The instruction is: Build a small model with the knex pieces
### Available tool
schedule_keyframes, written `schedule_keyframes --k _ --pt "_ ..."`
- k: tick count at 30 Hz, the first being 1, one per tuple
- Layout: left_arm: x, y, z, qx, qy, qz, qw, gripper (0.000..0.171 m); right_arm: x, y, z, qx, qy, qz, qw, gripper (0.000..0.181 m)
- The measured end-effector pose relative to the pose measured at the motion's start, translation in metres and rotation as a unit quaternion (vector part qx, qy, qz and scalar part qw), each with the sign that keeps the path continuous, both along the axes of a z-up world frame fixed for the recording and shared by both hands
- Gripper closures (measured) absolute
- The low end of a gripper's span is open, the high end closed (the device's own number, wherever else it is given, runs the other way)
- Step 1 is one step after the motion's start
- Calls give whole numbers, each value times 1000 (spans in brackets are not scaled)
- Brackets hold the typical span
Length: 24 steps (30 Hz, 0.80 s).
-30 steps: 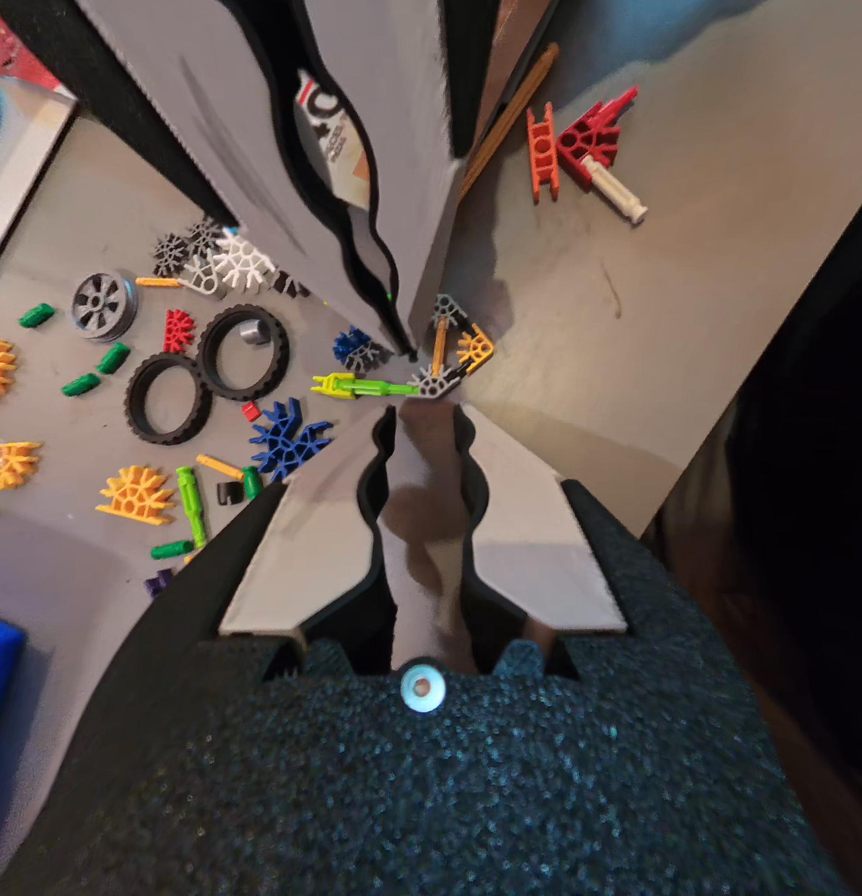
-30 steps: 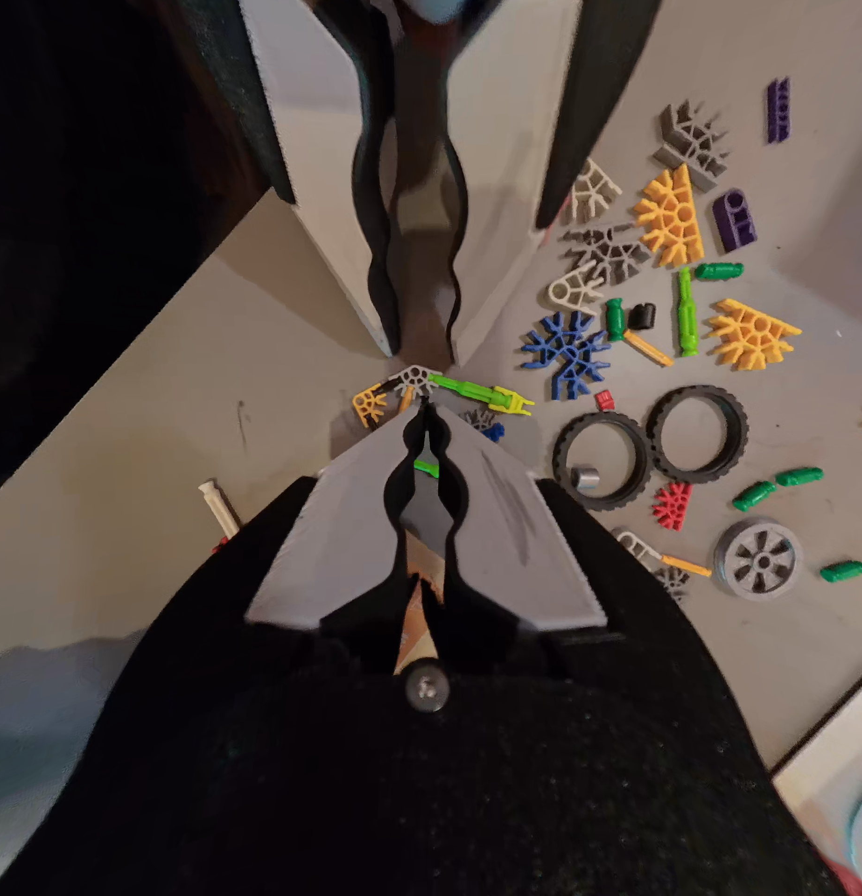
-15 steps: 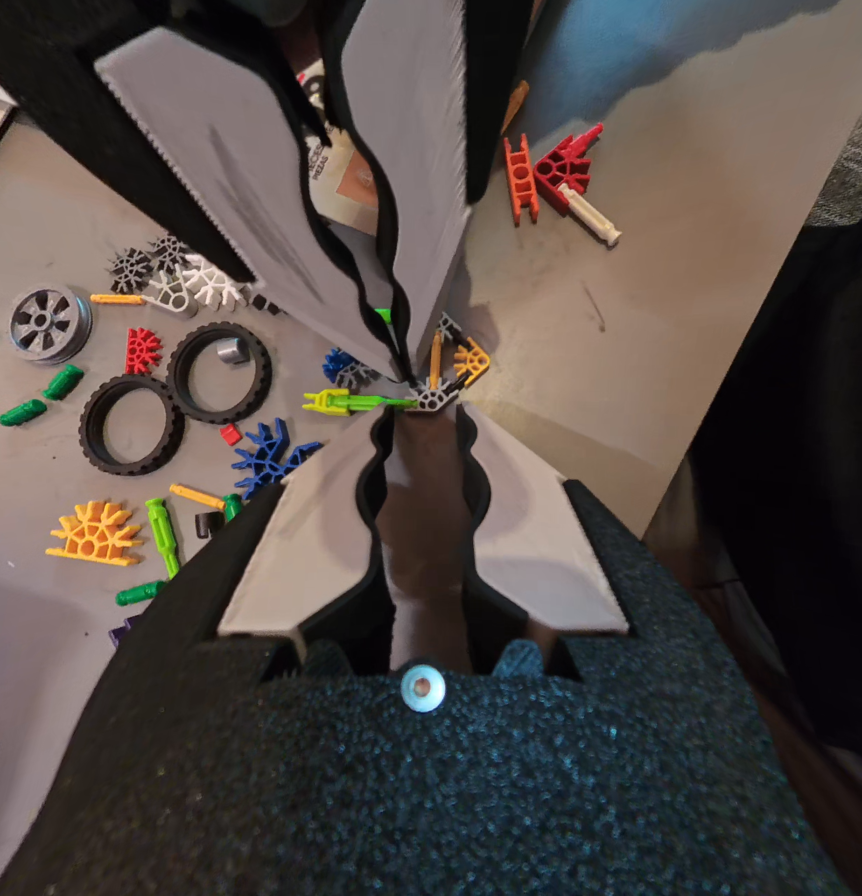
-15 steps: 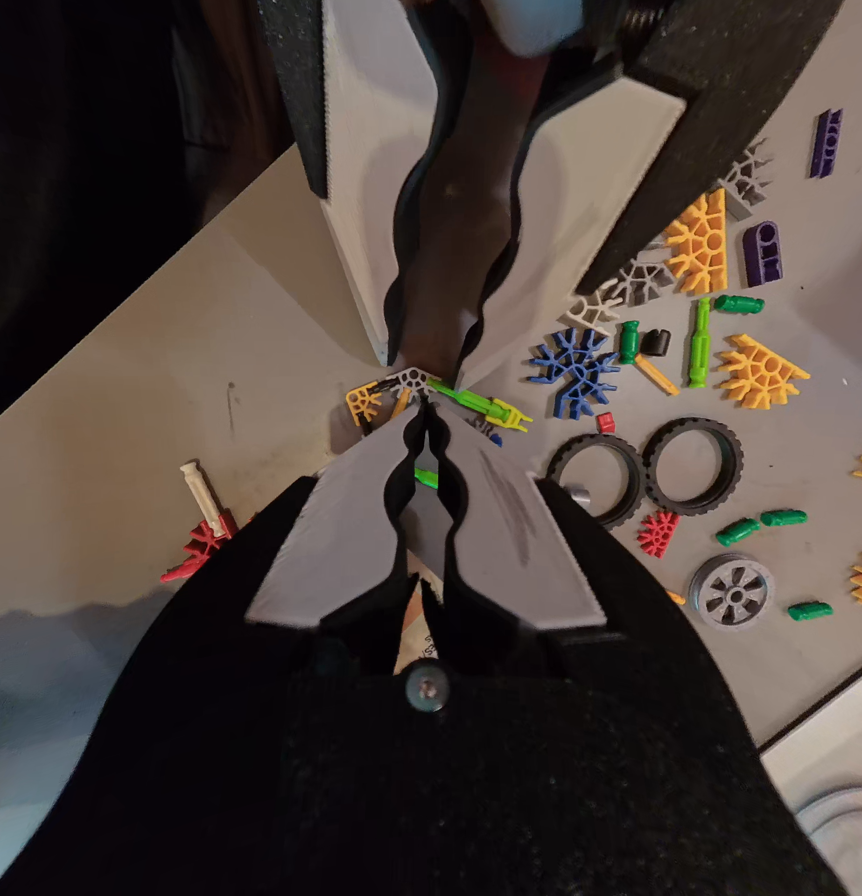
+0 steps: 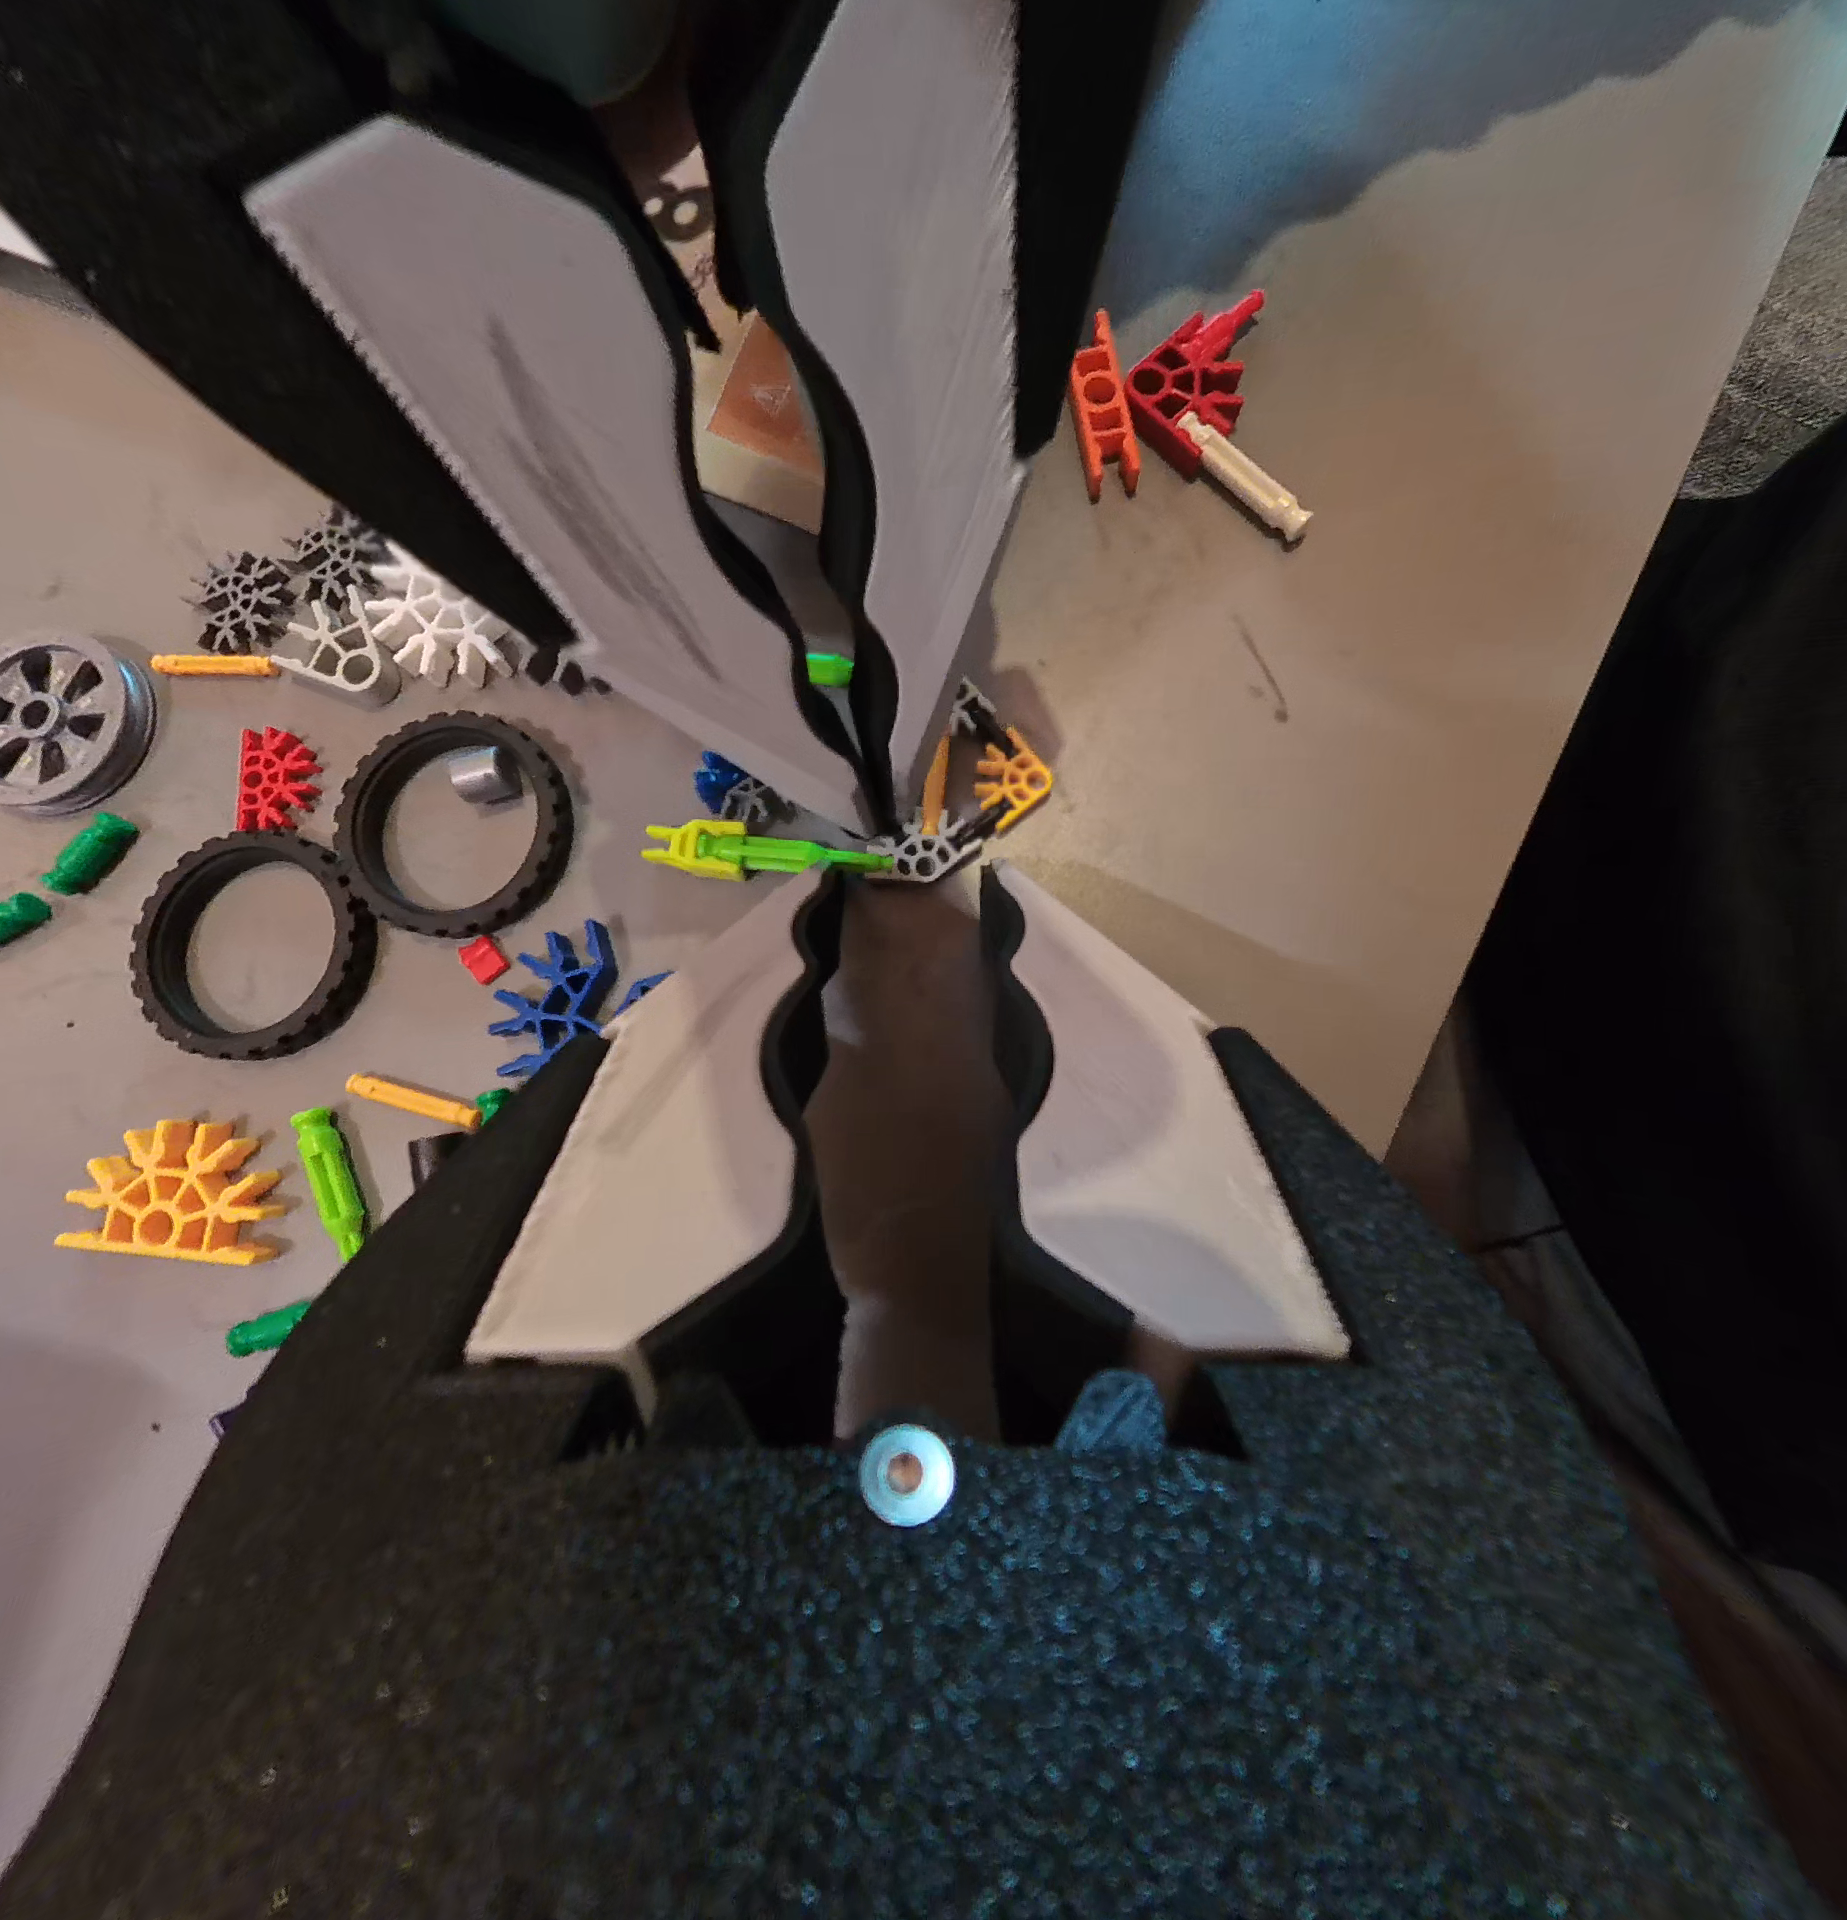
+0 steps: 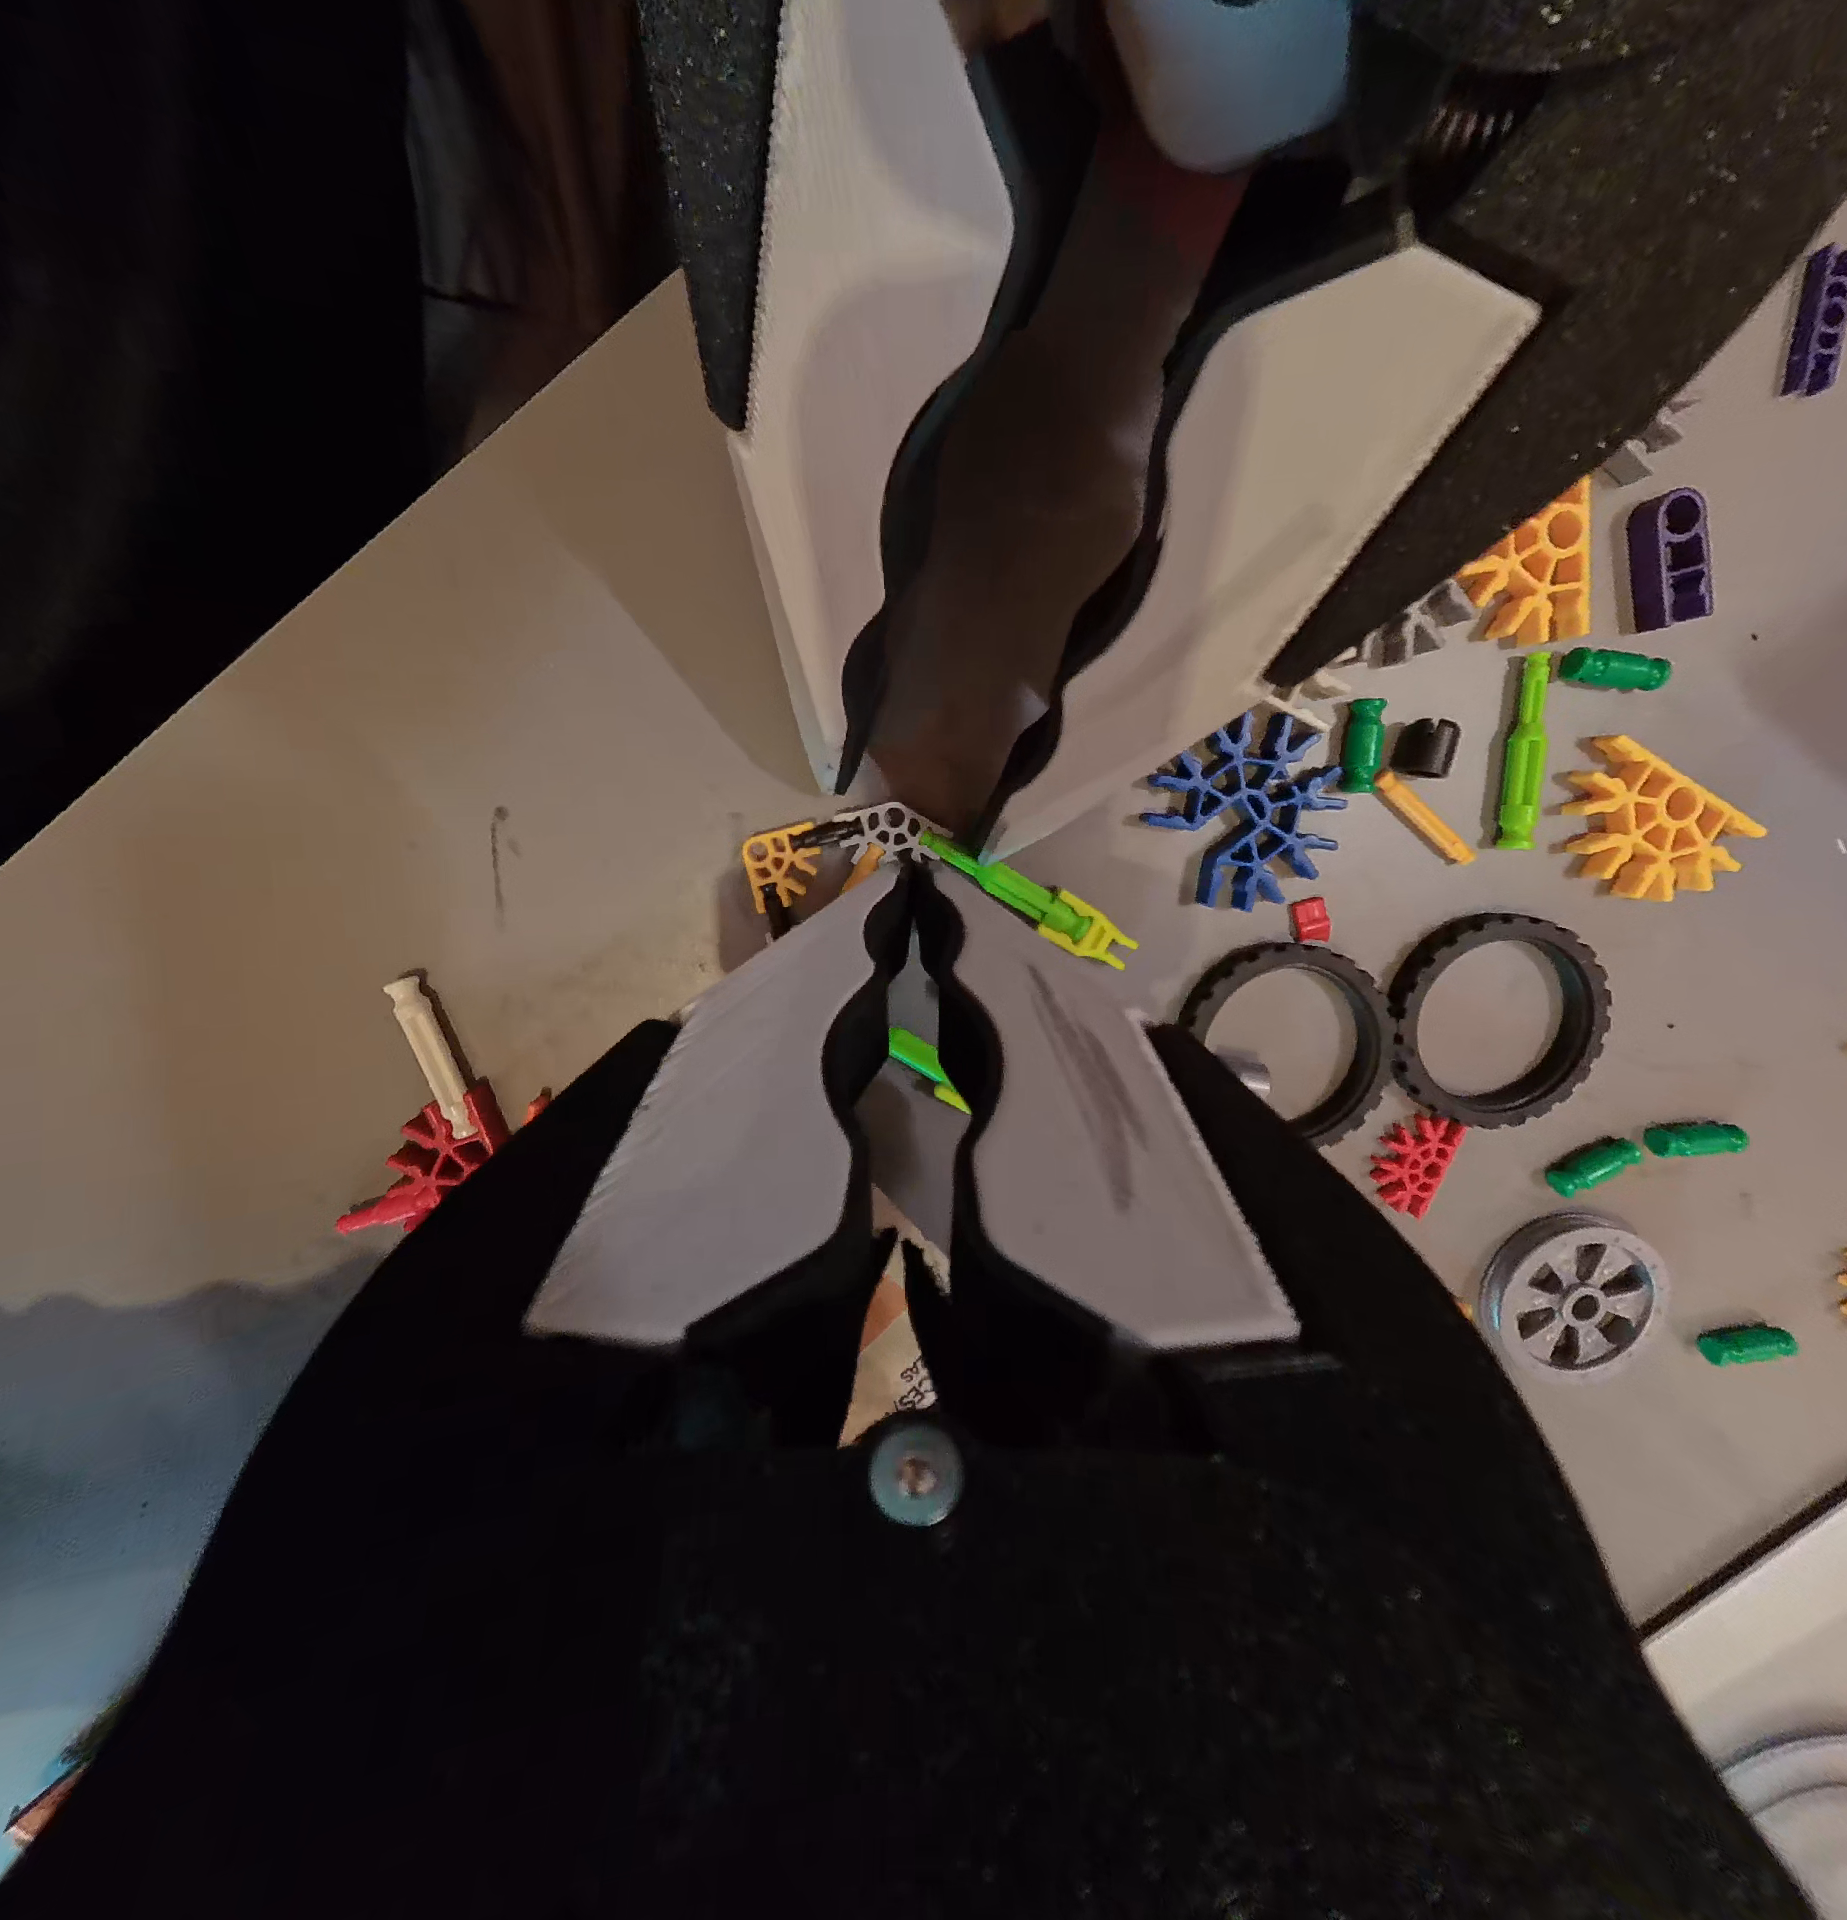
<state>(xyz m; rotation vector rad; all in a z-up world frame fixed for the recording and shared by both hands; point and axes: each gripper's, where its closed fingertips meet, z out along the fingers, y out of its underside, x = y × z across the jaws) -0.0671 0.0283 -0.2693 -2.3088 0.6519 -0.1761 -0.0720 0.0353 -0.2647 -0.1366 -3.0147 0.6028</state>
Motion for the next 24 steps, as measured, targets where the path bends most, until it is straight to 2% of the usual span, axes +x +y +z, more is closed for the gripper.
schedule_keyframes --k 1,8,24 --pt "0 0 0 1 -2 -1 1000 146 -1 1 1 -1 2 -7 1000 181" --pt "0 1 0 1 -5 -12 1000 145 2 8 -3 3 3 -18 1000 176" --pt "-1 2 0 -1 -9 -17 1000 144 1 6 -5 7 13 -7 1000 179"
